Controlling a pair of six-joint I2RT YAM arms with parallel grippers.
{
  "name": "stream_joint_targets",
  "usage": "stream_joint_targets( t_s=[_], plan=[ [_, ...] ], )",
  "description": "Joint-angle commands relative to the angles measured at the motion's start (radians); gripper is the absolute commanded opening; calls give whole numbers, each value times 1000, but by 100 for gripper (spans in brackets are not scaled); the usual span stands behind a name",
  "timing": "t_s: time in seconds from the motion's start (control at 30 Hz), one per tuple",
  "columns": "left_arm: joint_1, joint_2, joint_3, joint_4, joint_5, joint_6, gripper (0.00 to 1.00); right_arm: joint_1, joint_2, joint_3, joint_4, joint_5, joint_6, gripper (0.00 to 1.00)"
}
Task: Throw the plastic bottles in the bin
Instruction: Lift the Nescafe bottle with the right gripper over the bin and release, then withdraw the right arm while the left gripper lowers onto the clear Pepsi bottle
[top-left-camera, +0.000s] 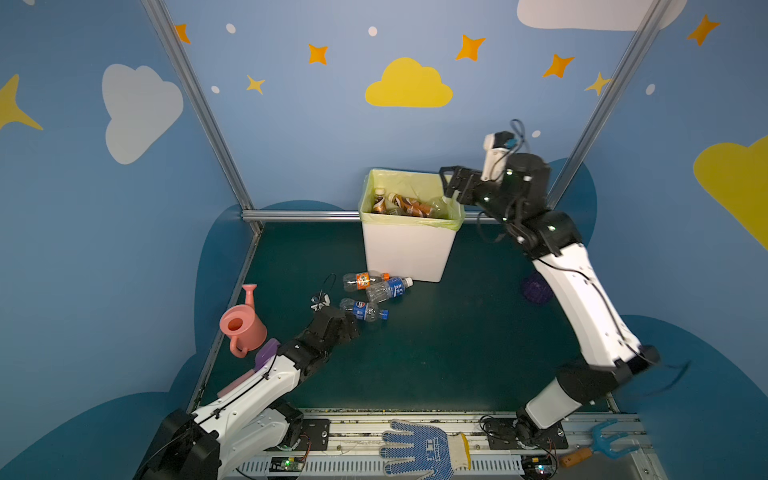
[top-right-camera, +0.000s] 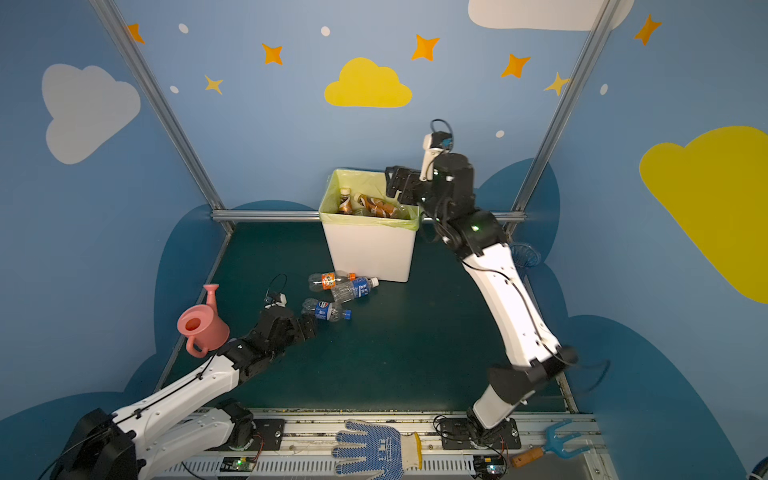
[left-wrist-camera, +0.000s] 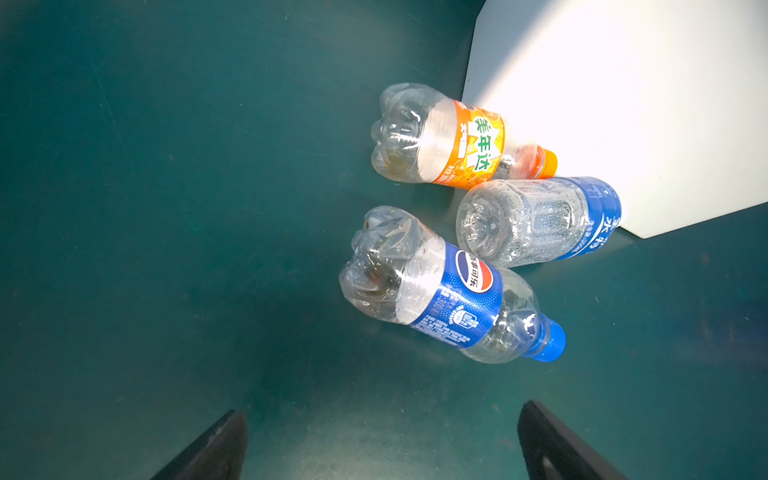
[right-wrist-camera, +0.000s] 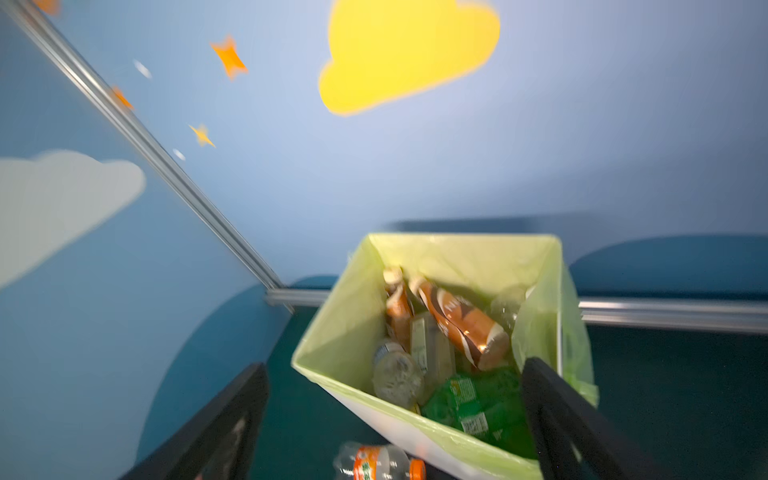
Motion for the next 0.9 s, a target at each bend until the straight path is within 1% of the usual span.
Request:
stream_joint_targets(
  t_s=[0.0,0.1,0.2,0.3,0.43,0.53,0.6,0.67,0.73,0.87],
  plan=[
    [-1,-1,2,-7,0,-3,100,-9,-86,-106,109,51,-10,94],
    [-1,-5,3,-7,2,-2,100,-18,-129,-176,110,51,-6,94],
    [-1,-10,5,-12,-2,-6,100,-20,-171,-287,130,27,8,94],
    [-1,-11,5,-8,3,-20,100,-20,-231,-470,189,-2,44,94],
    [-5,5,3,21,26,-68,100,-21,-323,-767,297,-20,118,94],
    [-7,31,5,54,58,-160,100,-27,-398,-978,361,1,167,94],
    [-9,57,9,75,70,-247,100,-35,-442,-1094,381,31,190,94],
    [-9,91,16,94,66,-359,100,-49,-488,-1201,362,62,232,94],
    [-9,127,23,114,74,-446,100,-66,-537,-1295,344,85,282,95],
    [-11,171,48,123,71,-563,100,-100,-662,-1462,327,111,321,95]
  ],
)
